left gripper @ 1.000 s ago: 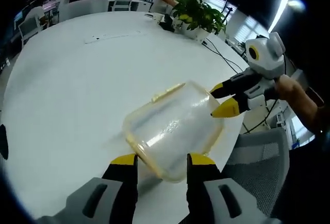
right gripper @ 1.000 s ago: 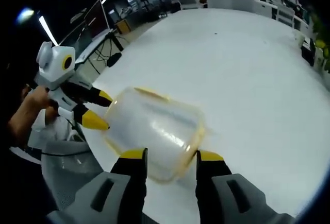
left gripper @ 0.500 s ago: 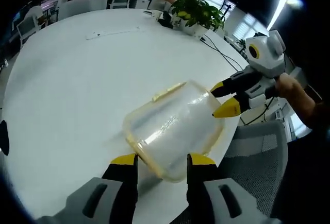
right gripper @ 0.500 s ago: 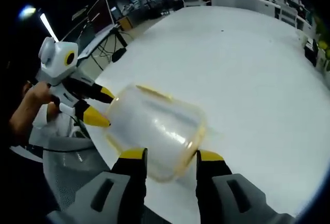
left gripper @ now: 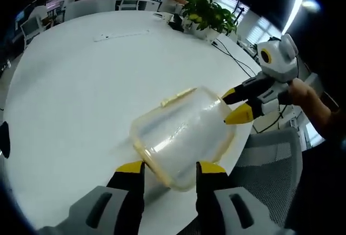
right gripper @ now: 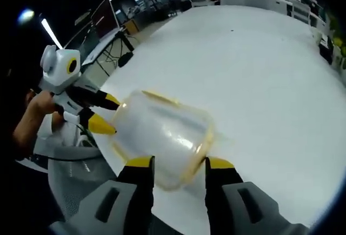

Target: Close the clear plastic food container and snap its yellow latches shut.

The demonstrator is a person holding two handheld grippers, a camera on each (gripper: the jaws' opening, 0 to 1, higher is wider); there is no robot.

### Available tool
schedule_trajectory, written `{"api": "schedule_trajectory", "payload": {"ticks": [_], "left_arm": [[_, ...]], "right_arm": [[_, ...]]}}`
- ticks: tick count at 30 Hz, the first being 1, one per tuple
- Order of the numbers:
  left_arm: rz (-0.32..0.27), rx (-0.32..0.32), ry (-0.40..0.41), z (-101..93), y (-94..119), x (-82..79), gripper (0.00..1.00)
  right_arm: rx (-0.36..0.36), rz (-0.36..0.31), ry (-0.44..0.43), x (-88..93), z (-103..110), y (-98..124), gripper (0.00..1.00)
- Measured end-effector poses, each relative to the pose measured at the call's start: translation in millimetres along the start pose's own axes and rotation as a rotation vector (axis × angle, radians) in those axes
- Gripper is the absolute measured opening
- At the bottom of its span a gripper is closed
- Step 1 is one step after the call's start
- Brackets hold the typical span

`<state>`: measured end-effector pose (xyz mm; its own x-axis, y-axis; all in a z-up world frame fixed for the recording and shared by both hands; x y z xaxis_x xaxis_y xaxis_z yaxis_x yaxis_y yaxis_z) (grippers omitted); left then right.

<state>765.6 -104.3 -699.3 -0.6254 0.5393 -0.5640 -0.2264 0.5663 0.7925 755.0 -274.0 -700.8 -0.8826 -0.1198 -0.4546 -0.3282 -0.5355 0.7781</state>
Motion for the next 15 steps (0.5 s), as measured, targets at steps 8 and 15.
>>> {"api": "schedule_trajectory", "payload": {"ticks": [8,15], "left_arm": [[-0.009,-0.005,-0.045,-1.0,3,-0.5,0.31],[-0.037,-0.018,-0.075,0.2,12,-8.9,0.31]], "right_arm": [[-0.005,-0.009,0.040,-4.9,-4,9,0.26],[0.020,-0.031,0.115,-14.7,-5,18,0.25]]}}
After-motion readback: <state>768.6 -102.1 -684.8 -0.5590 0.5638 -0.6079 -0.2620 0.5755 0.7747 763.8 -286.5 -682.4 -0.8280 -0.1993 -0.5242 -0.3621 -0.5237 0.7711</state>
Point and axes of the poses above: the point that each gripper's makers call its tool centre point, and the gripper's own axes: y roughly backward along the fingers, z roughly to its left, x roughly out of its underside, the point moved 3 cm from there along y, roughly backward along the fingers, and after that the axes turned 8 degrees about -y, right-handed, at the moved point
